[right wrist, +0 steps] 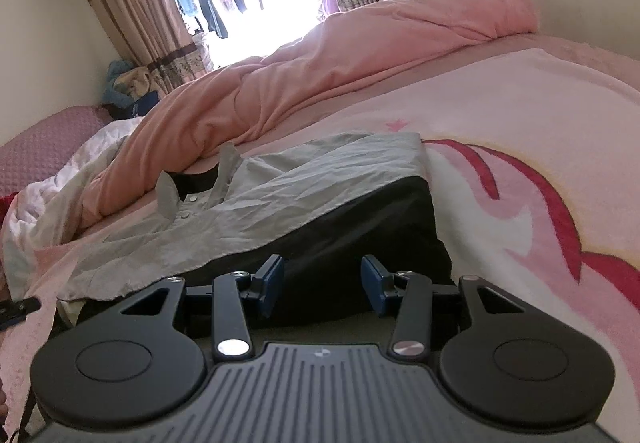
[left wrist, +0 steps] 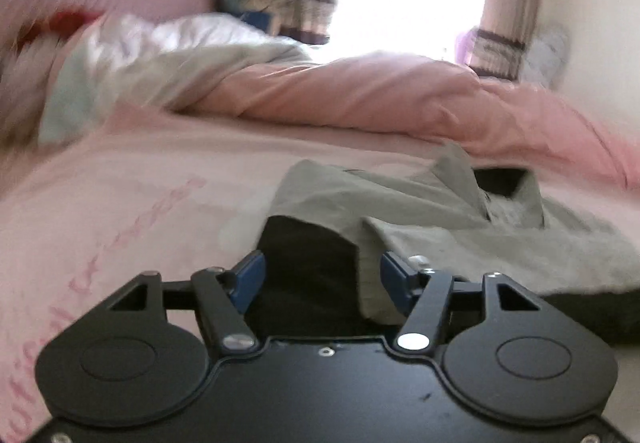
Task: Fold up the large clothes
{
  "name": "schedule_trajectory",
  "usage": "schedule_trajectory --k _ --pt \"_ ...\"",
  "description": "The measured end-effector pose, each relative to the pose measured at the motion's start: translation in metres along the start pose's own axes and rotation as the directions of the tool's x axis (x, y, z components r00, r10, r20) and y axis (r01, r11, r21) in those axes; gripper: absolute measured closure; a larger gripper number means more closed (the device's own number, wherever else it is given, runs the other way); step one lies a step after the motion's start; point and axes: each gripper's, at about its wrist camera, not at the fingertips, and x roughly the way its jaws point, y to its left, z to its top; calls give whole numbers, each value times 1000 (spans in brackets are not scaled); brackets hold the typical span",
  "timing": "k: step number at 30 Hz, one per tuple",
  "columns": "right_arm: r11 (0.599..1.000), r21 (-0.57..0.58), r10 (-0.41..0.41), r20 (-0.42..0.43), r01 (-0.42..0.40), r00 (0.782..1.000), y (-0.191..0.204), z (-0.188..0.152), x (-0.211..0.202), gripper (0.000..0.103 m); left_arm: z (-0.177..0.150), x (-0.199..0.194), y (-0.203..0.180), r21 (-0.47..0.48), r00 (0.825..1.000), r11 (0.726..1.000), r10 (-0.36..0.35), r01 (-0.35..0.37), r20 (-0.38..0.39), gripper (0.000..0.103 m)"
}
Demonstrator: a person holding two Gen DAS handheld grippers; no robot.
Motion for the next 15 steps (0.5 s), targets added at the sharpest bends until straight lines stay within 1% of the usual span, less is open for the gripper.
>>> schedule_trajectory --k 2,3,6,8,10,12,14,15 --pt "1000 -6 -4 11 4 1000 5 3 2 50 9 0 5 -53 998 997 -59 59 1 41" --pt "1000 -13 -7 19 7 1000 8 4 3 50 13 0 1 -55 995 993 -101 101 7 41" --pt "998 -51 -32 45 35 998 19 6 11 50 14 6 -23 -14 980 980 -200 200 11 40" --pt "996 -71 -51 45 54 998 21 6 20 50 11 19 -39 8 964 965 -263 264 -24 39" --pt "993 -89 -80 33 83 996 21 5 31 50 4 35 -50 24 959 962 -270 273 -81 40" --pt "989 -102 -104 15 105 994 17 1 42 50 -3 51 -55 47 962 967 -245 252 -117 40" --pt "989 -105 -108 -5 107 994 10 -4 50 57 -10 67 -54 66 966 974 -202 215 -161 40" --pt "989 -108 -106 -8 105 994 7 -7 51 59 -14 77 -51 60 963 978 -185 200 -194 40"
